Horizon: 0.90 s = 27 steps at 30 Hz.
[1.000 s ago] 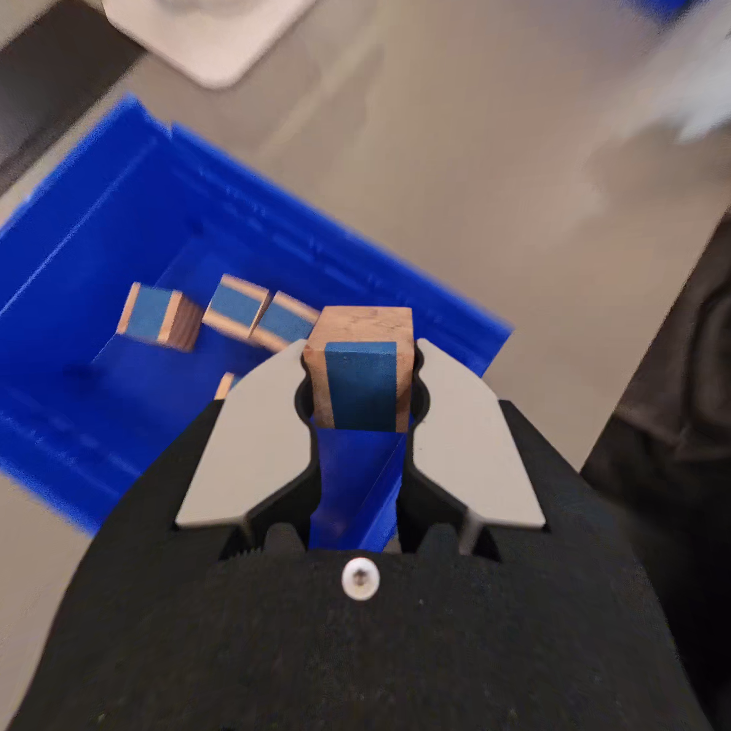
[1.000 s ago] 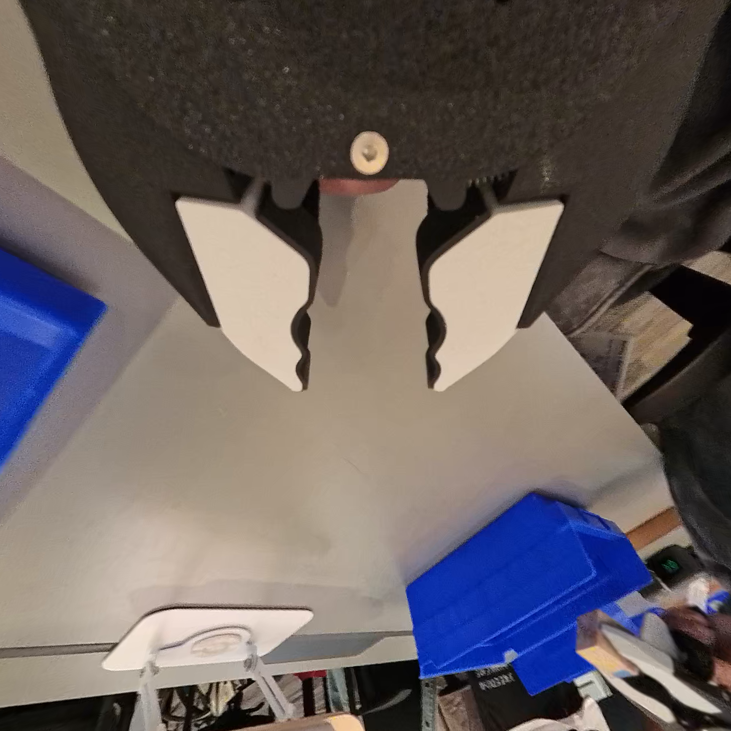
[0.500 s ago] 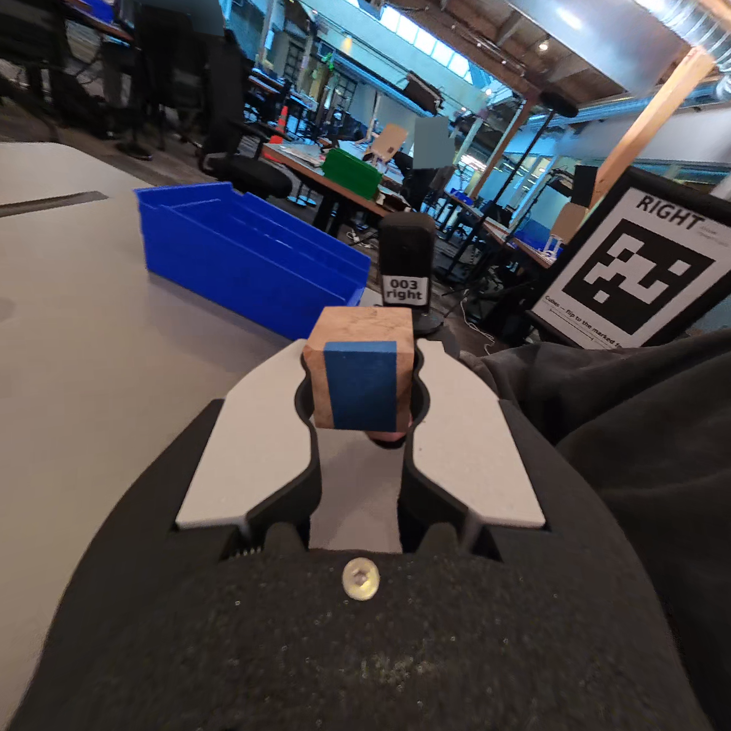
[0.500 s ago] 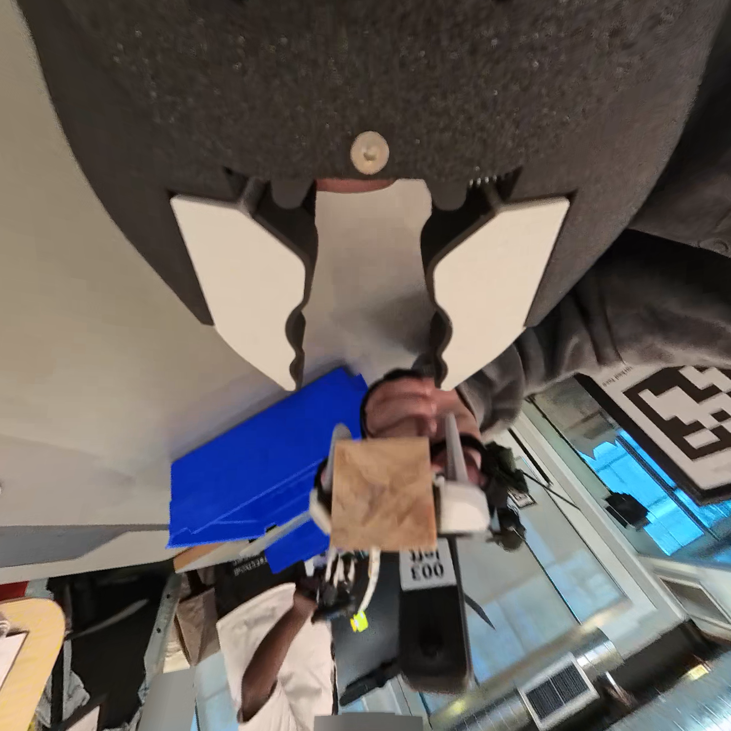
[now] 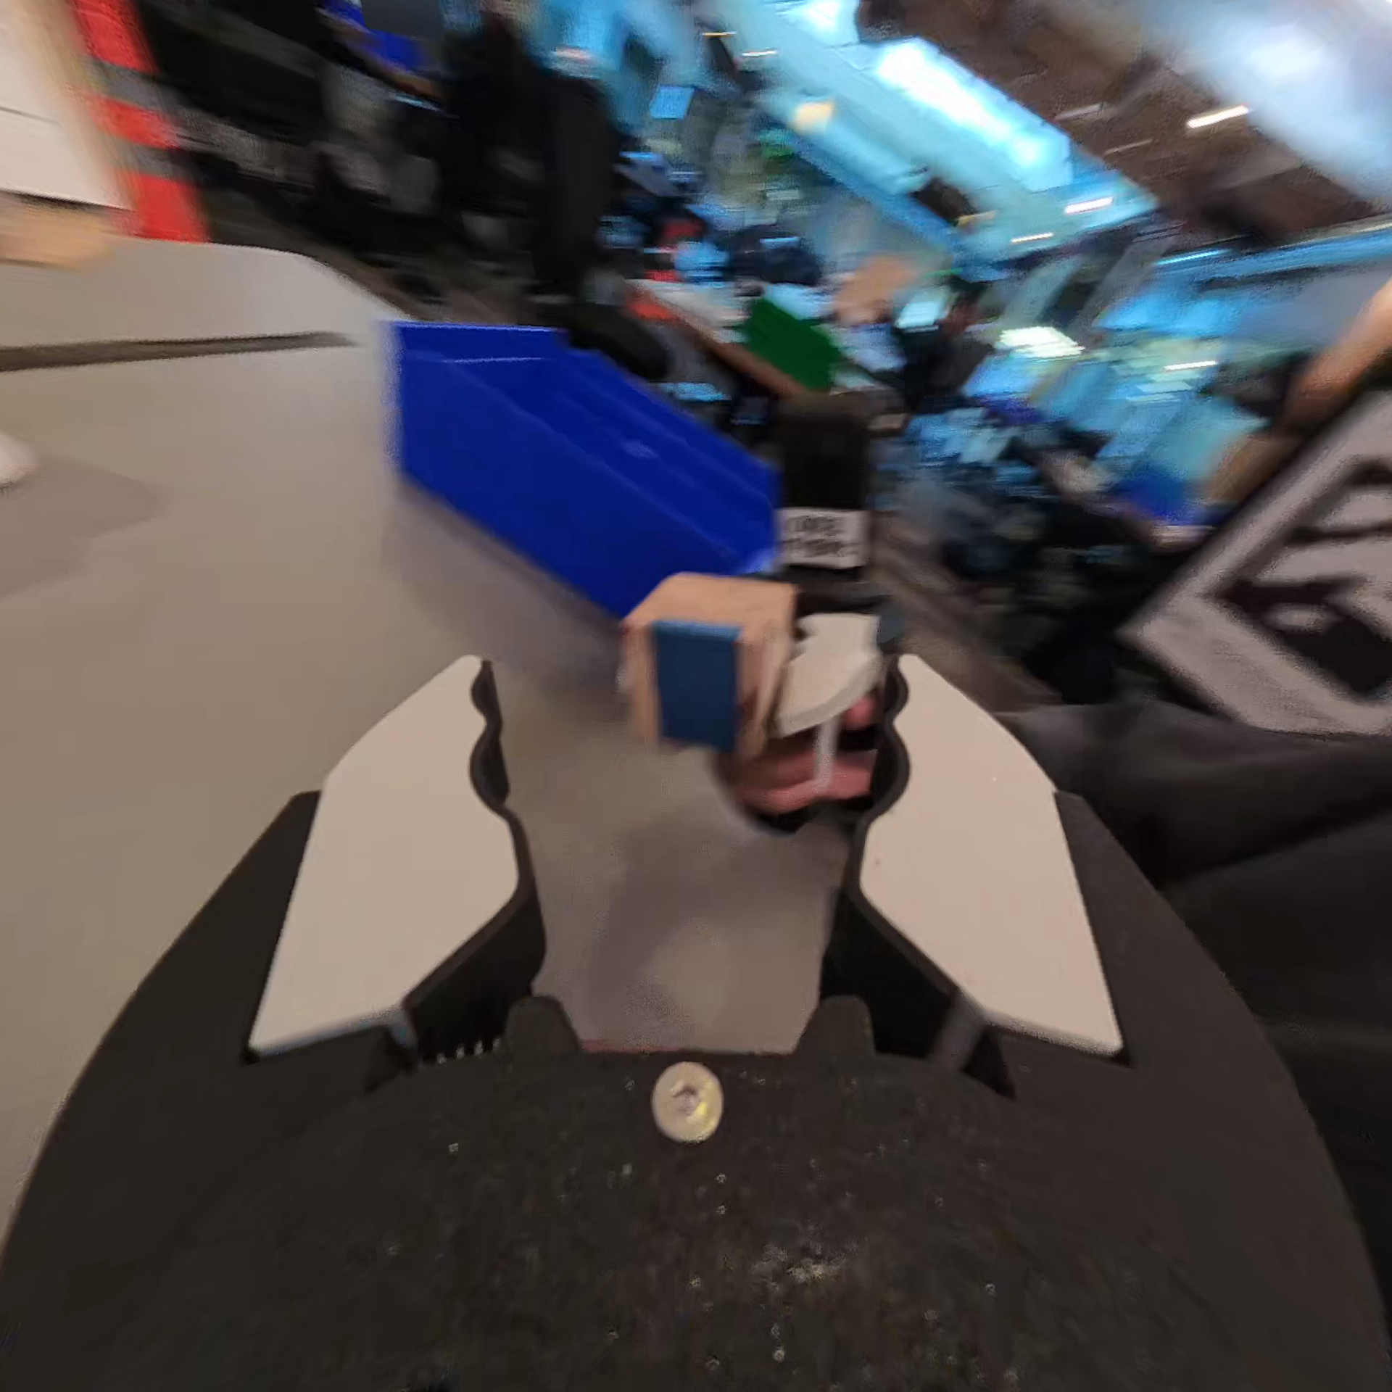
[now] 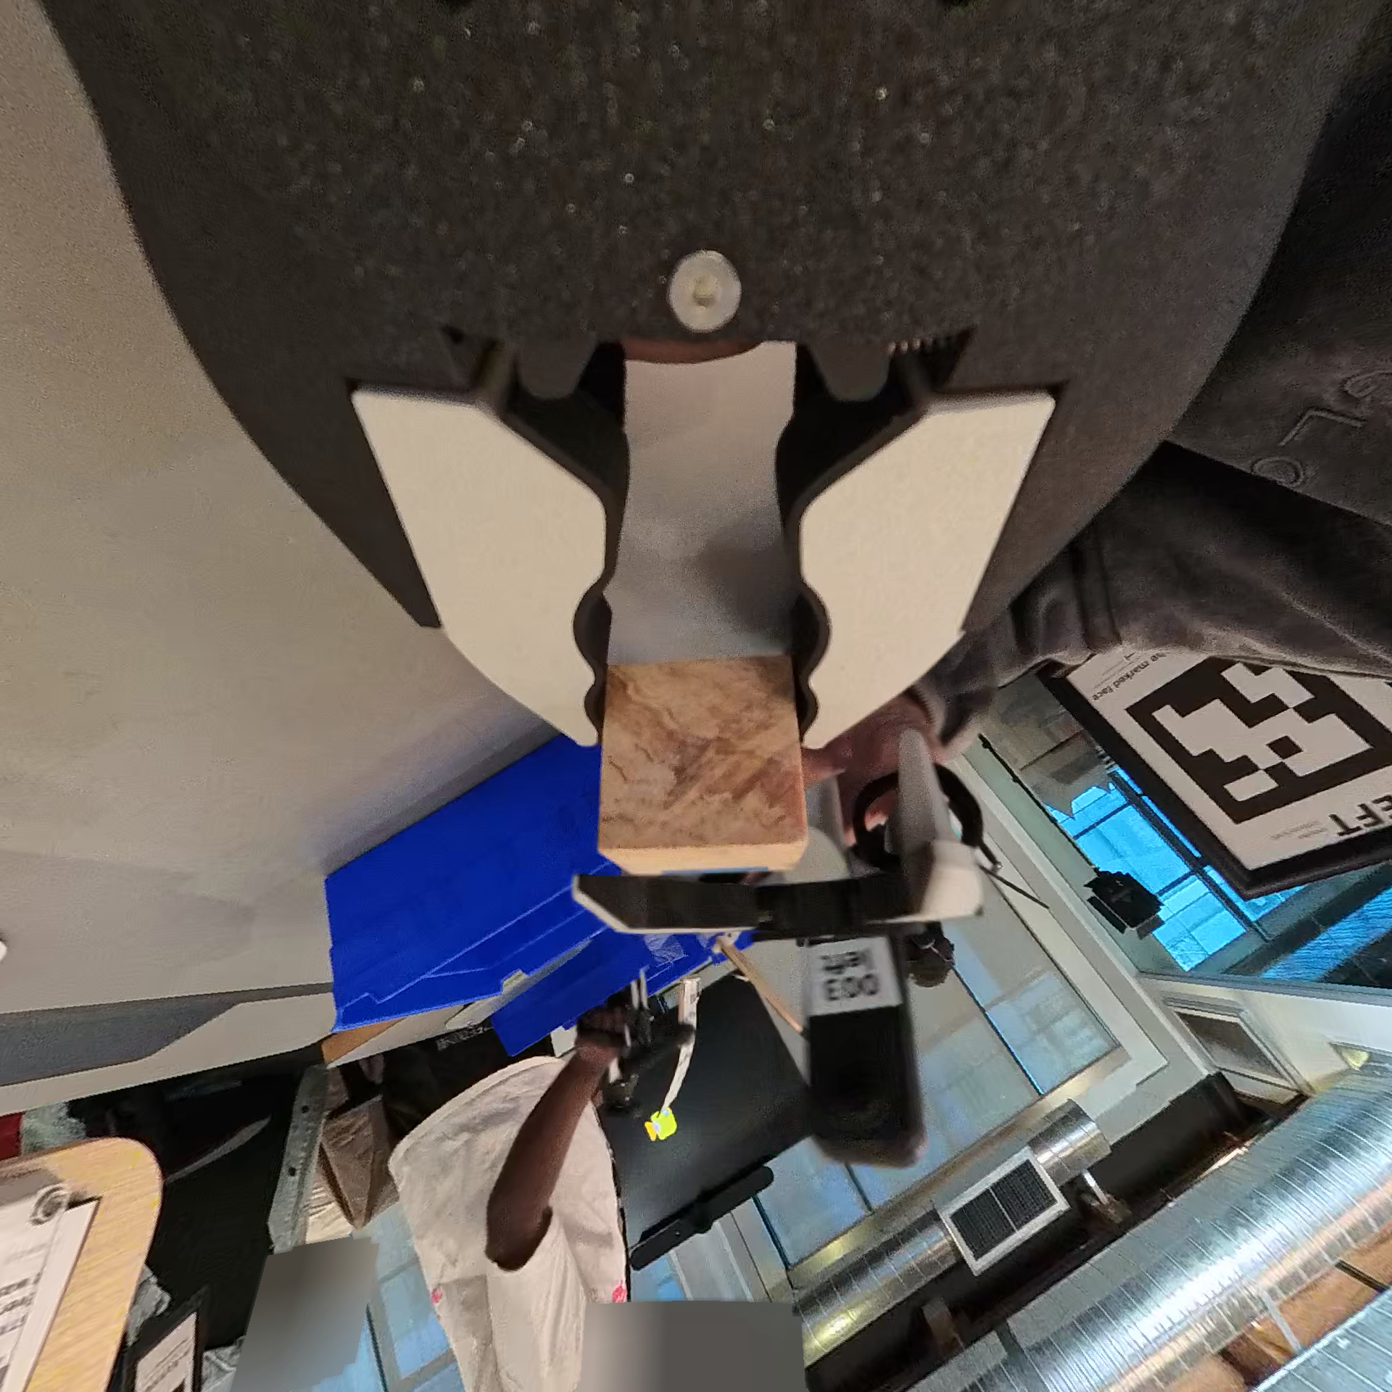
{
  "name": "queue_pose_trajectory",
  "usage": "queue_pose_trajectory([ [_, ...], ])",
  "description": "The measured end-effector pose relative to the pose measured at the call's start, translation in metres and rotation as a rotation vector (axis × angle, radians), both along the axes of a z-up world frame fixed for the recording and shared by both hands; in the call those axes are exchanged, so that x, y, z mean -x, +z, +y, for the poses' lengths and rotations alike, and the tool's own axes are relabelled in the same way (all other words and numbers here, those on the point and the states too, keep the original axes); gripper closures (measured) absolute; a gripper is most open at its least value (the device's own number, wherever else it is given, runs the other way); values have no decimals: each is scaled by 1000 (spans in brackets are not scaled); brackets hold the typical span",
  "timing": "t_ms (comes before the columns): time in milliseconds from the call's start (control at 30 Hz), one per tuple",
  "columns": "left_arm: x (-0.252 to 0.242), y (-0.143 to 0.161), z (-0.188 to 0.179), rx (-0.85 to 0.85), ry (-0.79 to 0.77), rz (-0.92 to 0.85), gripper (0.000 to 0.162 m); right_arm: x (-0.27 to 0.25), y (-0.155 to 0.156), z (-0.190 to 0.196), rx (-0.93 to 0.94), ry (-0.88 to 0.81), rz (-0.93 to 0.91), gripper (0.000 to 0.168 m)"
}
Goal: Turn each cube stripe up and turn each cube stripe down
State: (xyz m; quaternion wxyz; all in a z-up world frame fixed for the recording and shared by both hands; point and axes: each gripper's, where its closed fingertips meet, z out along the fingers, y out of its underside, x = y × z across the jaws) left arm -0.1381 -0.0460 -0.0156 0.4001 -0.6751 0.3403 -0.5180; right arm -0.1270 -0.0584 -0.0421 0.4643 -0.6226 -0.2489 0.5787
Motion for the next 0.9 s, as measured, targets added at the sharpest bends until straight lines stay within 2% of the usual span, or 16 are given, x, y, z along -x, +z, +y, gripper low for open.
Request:
queue_pose_trajectory([
  [100,72,-39,29,-160,519,311,73,-10,-2,3,5,-44,-24,123],
  [167,108,-59,21,-217,701,380,82,-17,-5,8,8,-94,-54,123],
  [267,115,-88,-4,-175,674,436,83,-31,-4,17,-6,-193,-118,123],
  [367,113,-100,-12,-149,624,441,85,-70,25,33,-91,-376,-249,123],
  [467,108,-102,-11,-131,584,437,87,-155,63,62,-108,-664,-411,123],
  [533,103,-107,-14,-117,545,449,88,-228,76,90,-89,-902,-553,123],
  [567,101,-112,-16,-110,528,467,88,-260,71,106,-36,-979,-652,123],
  [633,99,-119,-18,-102,503,494,88,-301,29,137,185,-953,-851,123],
  [700,95,-121,-21,-101,481,496,88,-315,-22,164,390,-831,-956,122],
  [800,93,-121,-23,-114,462,512,89,-330,-84,190,573,-763,-1124,122],
  [900,94,-122,-24,-122,460,531,89,-338,-112,202,656,-752,-1235,122],
])
